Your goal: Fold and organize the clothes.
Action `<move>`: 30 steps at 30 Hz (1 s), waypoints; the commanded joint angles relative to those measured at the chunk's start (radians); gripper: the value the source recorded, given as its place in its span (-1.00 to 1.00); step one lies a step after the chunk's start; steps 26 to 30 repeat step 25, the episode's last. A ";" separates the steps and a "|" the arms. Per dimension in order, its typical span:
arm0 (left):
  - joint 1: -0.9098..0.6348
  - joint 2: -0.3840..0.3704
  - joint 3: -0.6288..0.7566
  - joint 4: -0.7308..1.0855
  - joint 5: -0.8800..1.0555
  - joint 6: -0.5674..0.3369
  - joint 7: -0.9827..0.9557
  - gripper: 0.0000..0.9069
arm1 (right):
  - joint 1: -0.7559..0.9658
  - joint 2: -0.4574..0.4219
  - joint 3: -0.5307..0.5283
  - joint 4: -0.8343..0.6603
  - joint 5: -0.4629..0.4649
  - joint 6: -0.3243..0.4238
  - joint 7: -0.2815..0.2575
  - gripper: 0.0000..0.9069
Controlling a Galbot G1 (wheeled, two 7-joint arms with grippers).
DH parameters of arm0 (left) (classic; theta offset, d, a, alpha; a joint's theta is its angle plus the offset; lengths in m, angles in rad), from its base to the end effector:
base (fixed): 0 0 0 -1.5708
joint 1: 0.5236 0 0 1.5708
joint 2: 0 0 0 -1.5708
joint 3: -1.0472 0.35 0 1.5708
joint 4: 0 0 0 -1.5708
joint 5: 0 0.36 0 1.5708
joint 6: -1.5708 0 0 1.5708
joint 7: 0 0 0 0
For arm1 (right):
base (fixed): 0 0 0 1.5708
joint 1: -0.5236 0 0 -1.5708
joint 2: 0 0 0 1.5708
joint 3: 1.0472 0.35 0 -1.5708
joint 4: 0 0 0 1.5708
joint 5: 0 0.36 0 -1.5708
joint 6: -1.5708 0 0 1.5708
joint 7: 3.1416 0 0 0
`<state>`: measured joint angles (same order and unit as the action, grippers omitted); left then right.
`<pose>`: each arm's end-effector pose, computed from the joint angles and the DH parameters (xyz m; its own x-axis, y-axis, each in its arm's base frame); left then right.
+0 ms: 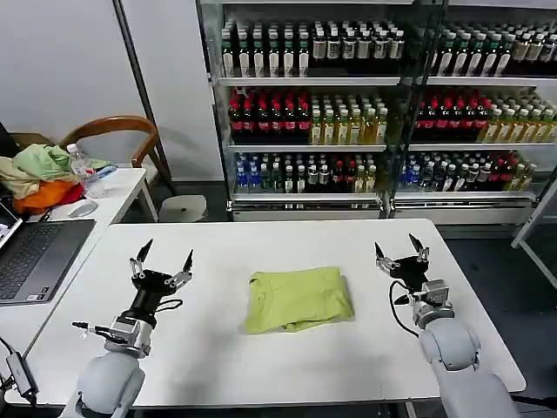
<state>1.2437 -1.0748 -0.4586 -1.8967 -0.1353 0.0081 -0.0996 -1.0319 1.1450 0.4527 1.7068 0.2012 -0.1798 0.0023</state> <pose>0.2914 0.0922 -0.2793 -0.9900 0.1107 -0.0877 0.0770 0.9436 0.3219 0.3601 -0.1014 -0.2793 -0.9948 -0.0780 0.0648 -0.0907 0.9703 -0.2242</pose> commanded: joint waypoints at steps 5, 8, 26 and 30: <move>-0.087 -0.019 -0.010 0.066 -0.026 -0.002 0.060 1.00 | -0.002 0.008 0.004 0.006 -0.046 0.011 0.004 1.00; -0.090 -0.030 -0.006 0.065 -0.023 -0.004 0.075 1.00 | -0.017 0.002 0.014 0.017 -0.047 0.016 0.003 1.00; -0.098 -0.058 0.025 0.044 -0.003 -0.011 0.055 1.00 | -0.061 0.000 0.029 0.045 -0.107 0.077 -0.003 1.00; -0.098 -0.058 0.025 0.044 -0.003 -0.011 0.055 1.00 | -0.061 0.000 0.029 0.045 -0.107 0.077 -0.003 1.00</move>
